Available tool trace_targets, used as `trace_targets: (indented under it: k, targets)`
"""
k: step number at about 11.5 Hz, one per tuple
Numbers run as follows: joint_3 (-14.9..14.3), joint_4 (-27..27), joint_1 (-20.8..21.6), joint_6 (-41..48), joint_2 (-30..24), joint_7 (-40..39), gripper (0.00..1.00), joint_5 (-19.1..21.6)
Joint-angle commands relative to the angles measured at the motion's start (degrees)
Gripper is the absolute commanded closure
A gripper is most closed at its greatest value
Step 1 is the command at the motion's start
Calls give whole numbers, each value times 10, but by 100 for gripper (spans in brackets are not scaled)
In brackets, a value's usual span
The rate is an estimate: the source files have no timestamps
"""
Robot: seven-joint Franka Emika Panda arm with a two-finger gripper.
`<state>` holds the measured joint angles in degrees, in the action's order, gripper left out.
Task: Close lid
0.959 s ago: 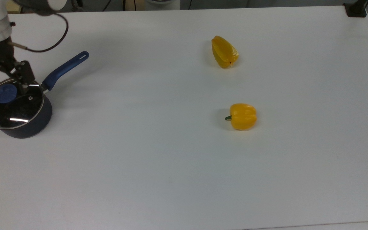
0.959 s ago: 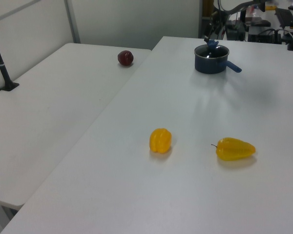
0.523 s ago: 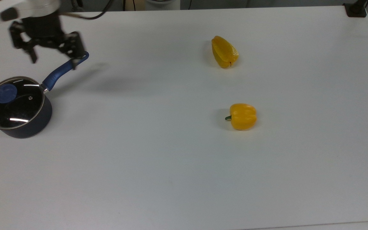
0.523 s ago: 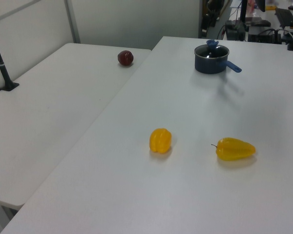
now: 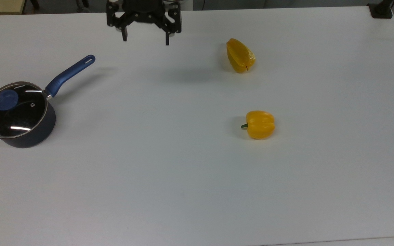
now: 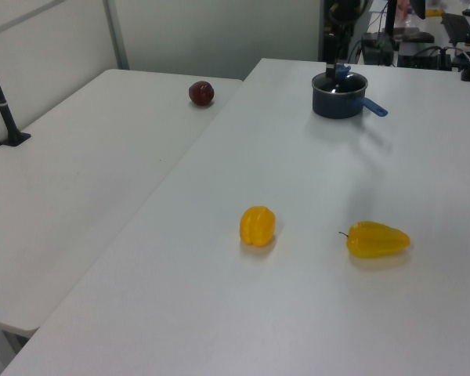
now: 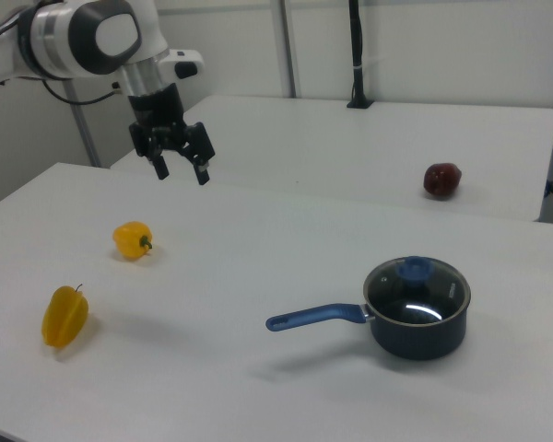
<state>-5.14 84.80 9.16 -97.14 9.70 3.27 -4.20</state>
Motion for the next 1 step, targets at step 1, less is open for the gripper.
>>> trace_targets:
  k: [1]
  targets:
    - [-6, 96, 5, 5, -82, 19, 0, -4]
